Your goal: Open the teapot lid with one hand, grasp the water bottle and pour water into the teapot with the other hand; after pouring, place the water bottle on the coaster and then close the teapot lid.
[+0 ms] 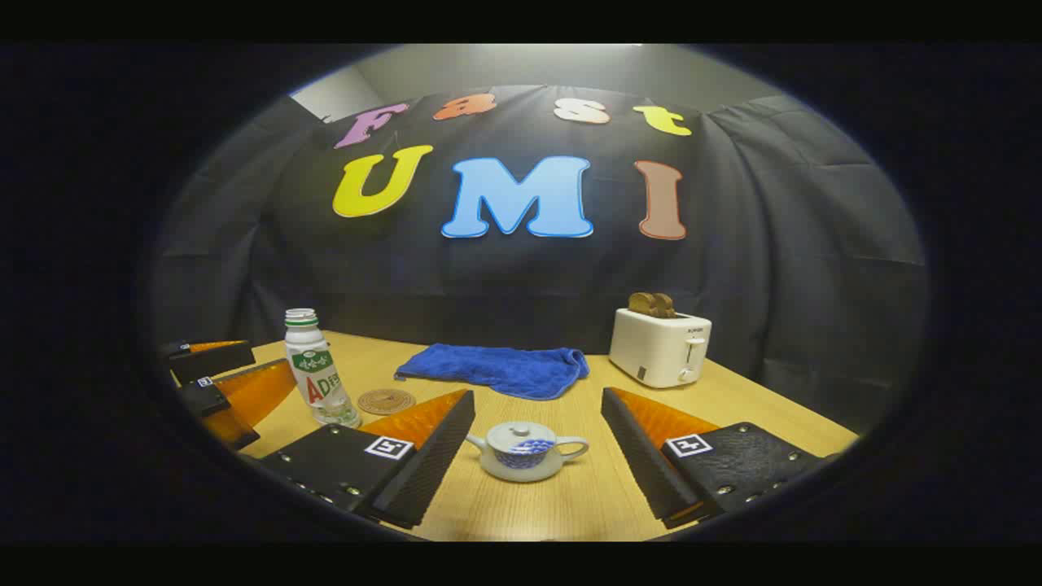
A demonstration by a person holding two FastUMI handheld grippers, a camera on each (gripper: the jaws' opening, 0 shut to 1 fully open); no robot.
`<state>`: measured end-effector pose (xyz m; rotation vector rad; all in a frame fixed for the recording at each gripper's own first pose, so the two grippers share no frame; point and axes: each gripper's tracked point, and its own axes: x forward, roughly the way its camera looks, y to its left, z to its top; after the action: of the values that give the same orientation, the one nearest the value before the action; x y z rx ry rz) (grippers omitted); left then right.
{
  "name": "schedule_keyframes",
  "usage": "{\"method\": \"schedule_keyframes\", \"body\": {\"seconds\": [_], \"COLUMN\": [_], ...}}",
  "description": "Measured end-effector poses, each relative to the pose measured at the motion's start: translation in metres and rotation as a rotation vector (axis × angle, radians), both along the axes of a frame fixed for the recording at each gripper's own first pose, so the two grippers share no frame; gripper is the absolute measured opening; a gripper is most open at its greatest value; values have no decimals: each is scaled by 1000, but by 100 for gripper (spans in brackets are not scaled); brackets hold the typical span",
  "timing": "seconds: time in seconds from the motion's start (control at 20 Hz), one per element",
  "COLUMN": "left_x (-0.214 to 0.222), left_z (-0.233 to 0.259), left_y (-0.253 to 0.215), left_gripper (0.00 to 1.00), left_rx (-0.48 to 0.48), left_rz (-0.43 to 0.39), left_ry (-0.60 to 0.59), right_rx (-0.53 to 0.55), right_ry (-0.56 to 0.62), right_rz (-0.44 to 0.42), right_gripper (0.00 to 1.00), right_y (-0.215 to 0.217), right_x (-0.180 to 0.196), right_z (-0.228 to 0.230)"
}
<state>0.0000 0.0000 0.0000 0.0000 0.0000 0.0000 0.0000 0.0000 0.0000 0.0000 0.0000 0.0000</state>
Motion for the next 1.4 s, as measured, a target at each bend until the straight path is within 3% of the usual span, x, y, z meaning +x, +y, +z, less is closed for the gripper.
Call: {"method": "schedule_keyframes", "body": {"seconds": [0.4,0.5,0.55,0.6,0.7,0.8,0.85,0.9,0.95,1.0,1.25,1.3,1.35,1.4], "left_x": [0,0,0,0,1,0,-2,-2,0,1,2,2,2,2], "left_z": [0,0,0,0,1,9,5,4,3,2,0,0,1,1], "left_y": [0,0,0,0,0,1,2,2,2,1,0,0,1,0], "left_gripper": [88,89,88,100,100,100,100,100,100,94,94,94,94,94], "left_rx": [0,0,0,0,0,2,4,2,0,-6,-28,-28,-29,-30], "left_rz": [0,0,0,0,0,0,1,1,1,0,-4,-3,0,-1], "left_ry": [0,0,0,0,-8,-24,-7,-1,1,-2,2,1,0,-3], "right_rx": [0,0,0,0,11,56,68,52,46,35,33,42,41,31], "right_ry": [0,0,0,0,-69,-28,-28,-34,-31,-33,-33,-32,-29,-28], "right_rz": [0,0,0,0,-32,-7,-27,-25,-23,-20,-15,-16,-16,-16], "right_gripper": [96,96,88,88,85,66,69,49,46,46,46,3,16,17], "right_y": [0,0,0,0,-3,5,0,-2,-2,-1,1,2,1,1], "right_x": [0,0,0,0,10,13,20,22,25,25,27,29,31,31], "right_z": [0,0,0,0,11,5,0,1,-1,0,4,-1,0,1]}}
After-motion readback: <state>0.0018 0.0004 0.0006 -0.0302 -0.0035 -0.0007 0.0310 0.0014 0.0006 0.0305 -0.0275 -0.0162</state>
